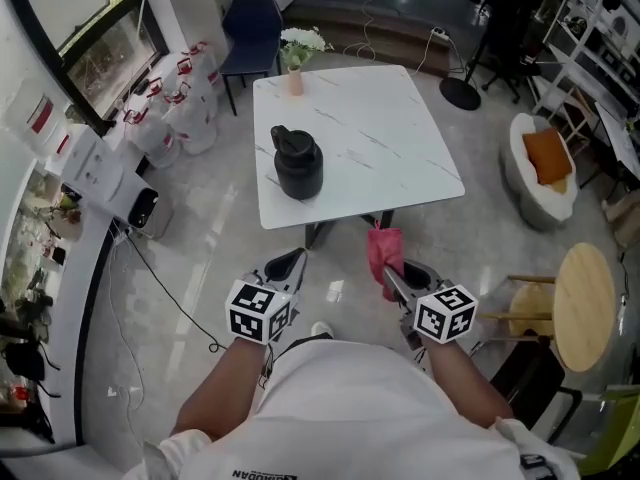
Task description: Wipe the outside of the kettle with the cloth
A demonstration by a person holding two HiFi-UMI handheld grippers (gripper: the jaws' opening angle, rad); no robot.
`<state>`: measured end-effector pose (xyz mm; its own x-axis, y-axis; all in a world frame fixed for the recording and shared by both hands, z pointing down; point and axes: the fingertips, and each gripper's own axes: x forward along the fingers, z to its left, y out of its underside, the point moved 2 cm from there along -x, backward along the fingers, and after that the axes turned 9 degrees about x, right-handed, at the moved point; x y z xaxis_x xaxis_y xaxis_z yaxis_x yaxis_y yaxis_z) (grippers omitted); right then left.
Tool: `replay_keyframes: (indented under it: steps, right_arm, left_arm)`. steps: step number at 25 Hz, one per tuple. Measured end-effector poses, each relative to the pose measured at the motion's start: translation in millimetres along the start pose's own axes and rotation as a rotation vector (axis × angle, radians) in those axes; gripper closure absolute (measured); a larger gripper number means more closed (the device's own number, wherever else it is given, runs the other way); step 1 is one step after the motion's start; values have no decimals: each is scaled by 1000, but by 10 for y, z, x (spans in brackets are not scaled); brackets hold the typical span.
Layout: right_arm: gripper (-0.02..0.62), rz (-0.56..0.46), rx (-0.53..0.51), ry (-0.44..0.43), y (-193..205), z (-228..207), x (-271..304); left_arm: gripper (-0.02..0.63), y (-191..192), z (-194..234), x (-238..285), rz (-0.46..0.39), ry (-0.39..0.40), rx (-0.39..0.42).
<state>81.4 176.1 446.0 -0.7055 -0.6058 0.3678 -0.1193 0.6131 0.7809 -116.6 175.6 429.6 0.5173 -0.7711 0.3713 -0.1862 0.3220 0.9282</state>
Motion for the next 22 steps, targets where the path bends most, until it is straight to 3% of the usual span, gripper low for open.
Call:
replay_keyframes:
  steps: [10,15,22]
  right_arm:
    - [491,13,18,38,-246,-174,432]
    - [491,15,22,24,-454,-397,626]
    - [491,24,-8,-66,-1050,-806,1143]
  left_arm:
    - [604,-44,430,411,21,52,14]
    - [604,-96,568,626,28,27,-9]
    - [604,-395,815,1045,25,-52,-5]
